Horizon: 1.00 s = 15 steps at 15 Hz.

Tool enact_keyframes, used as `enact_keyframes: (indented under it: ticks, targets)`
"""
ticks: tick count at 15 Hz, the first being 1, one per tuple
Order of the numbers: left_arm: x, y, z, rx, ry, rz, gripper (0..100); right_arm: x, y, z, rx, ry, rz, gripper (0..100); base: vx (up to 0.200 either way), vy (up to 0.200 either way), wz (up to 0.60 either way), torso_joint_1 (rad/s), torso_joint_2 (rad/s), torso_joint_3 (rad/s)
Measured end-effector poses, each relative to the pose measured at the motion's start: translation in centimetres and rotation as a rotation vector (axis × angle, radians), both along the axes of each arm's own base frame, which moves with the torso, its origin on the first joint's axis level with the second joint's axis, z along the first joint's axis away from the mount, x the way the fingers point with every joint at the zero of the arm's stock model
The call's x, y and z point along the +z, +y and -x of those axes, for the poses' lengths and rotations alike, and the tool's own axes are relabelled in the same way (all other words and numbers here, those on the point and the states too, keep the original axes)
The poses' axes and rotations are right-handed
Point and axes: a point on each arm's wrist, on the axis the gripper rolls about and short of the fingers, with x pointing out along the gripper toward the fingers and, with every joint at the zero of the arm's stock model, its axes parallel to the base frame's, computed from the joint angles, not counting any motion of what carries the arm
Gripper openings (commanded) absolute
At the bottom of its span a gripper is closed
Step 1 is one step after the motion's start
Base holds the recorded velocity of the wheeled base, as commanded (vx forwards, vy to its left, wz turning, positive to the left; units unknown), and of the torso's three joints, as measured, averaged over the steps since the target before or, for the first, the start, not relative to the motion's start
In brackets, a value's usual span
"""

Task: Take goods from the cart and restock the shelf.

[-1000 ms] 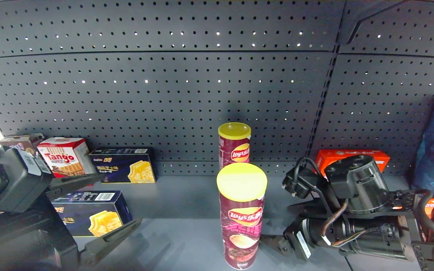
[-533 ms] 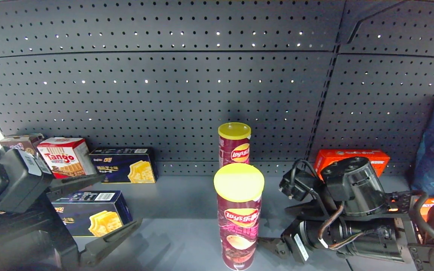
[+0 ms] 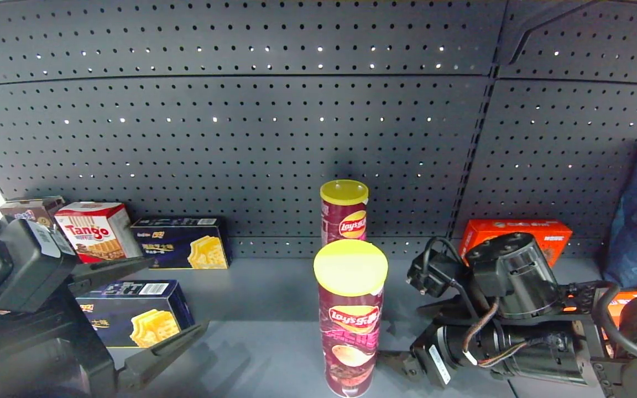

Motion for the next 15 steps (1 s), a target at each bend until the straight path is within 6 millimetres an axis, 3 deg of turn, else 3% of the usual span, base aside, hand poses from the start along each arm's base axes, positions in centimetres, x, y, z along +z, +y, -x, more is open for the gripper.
enact_keyframes:
  ticks: [15]
  targets:
    - [0.02,0.11,0.21,0.002,-0.005,0.003,100,0.36,-0.24,0.23,-0.003,-0.011,-0.006,100,0.0,0.0,0.0,0.0,0.0,0.0]
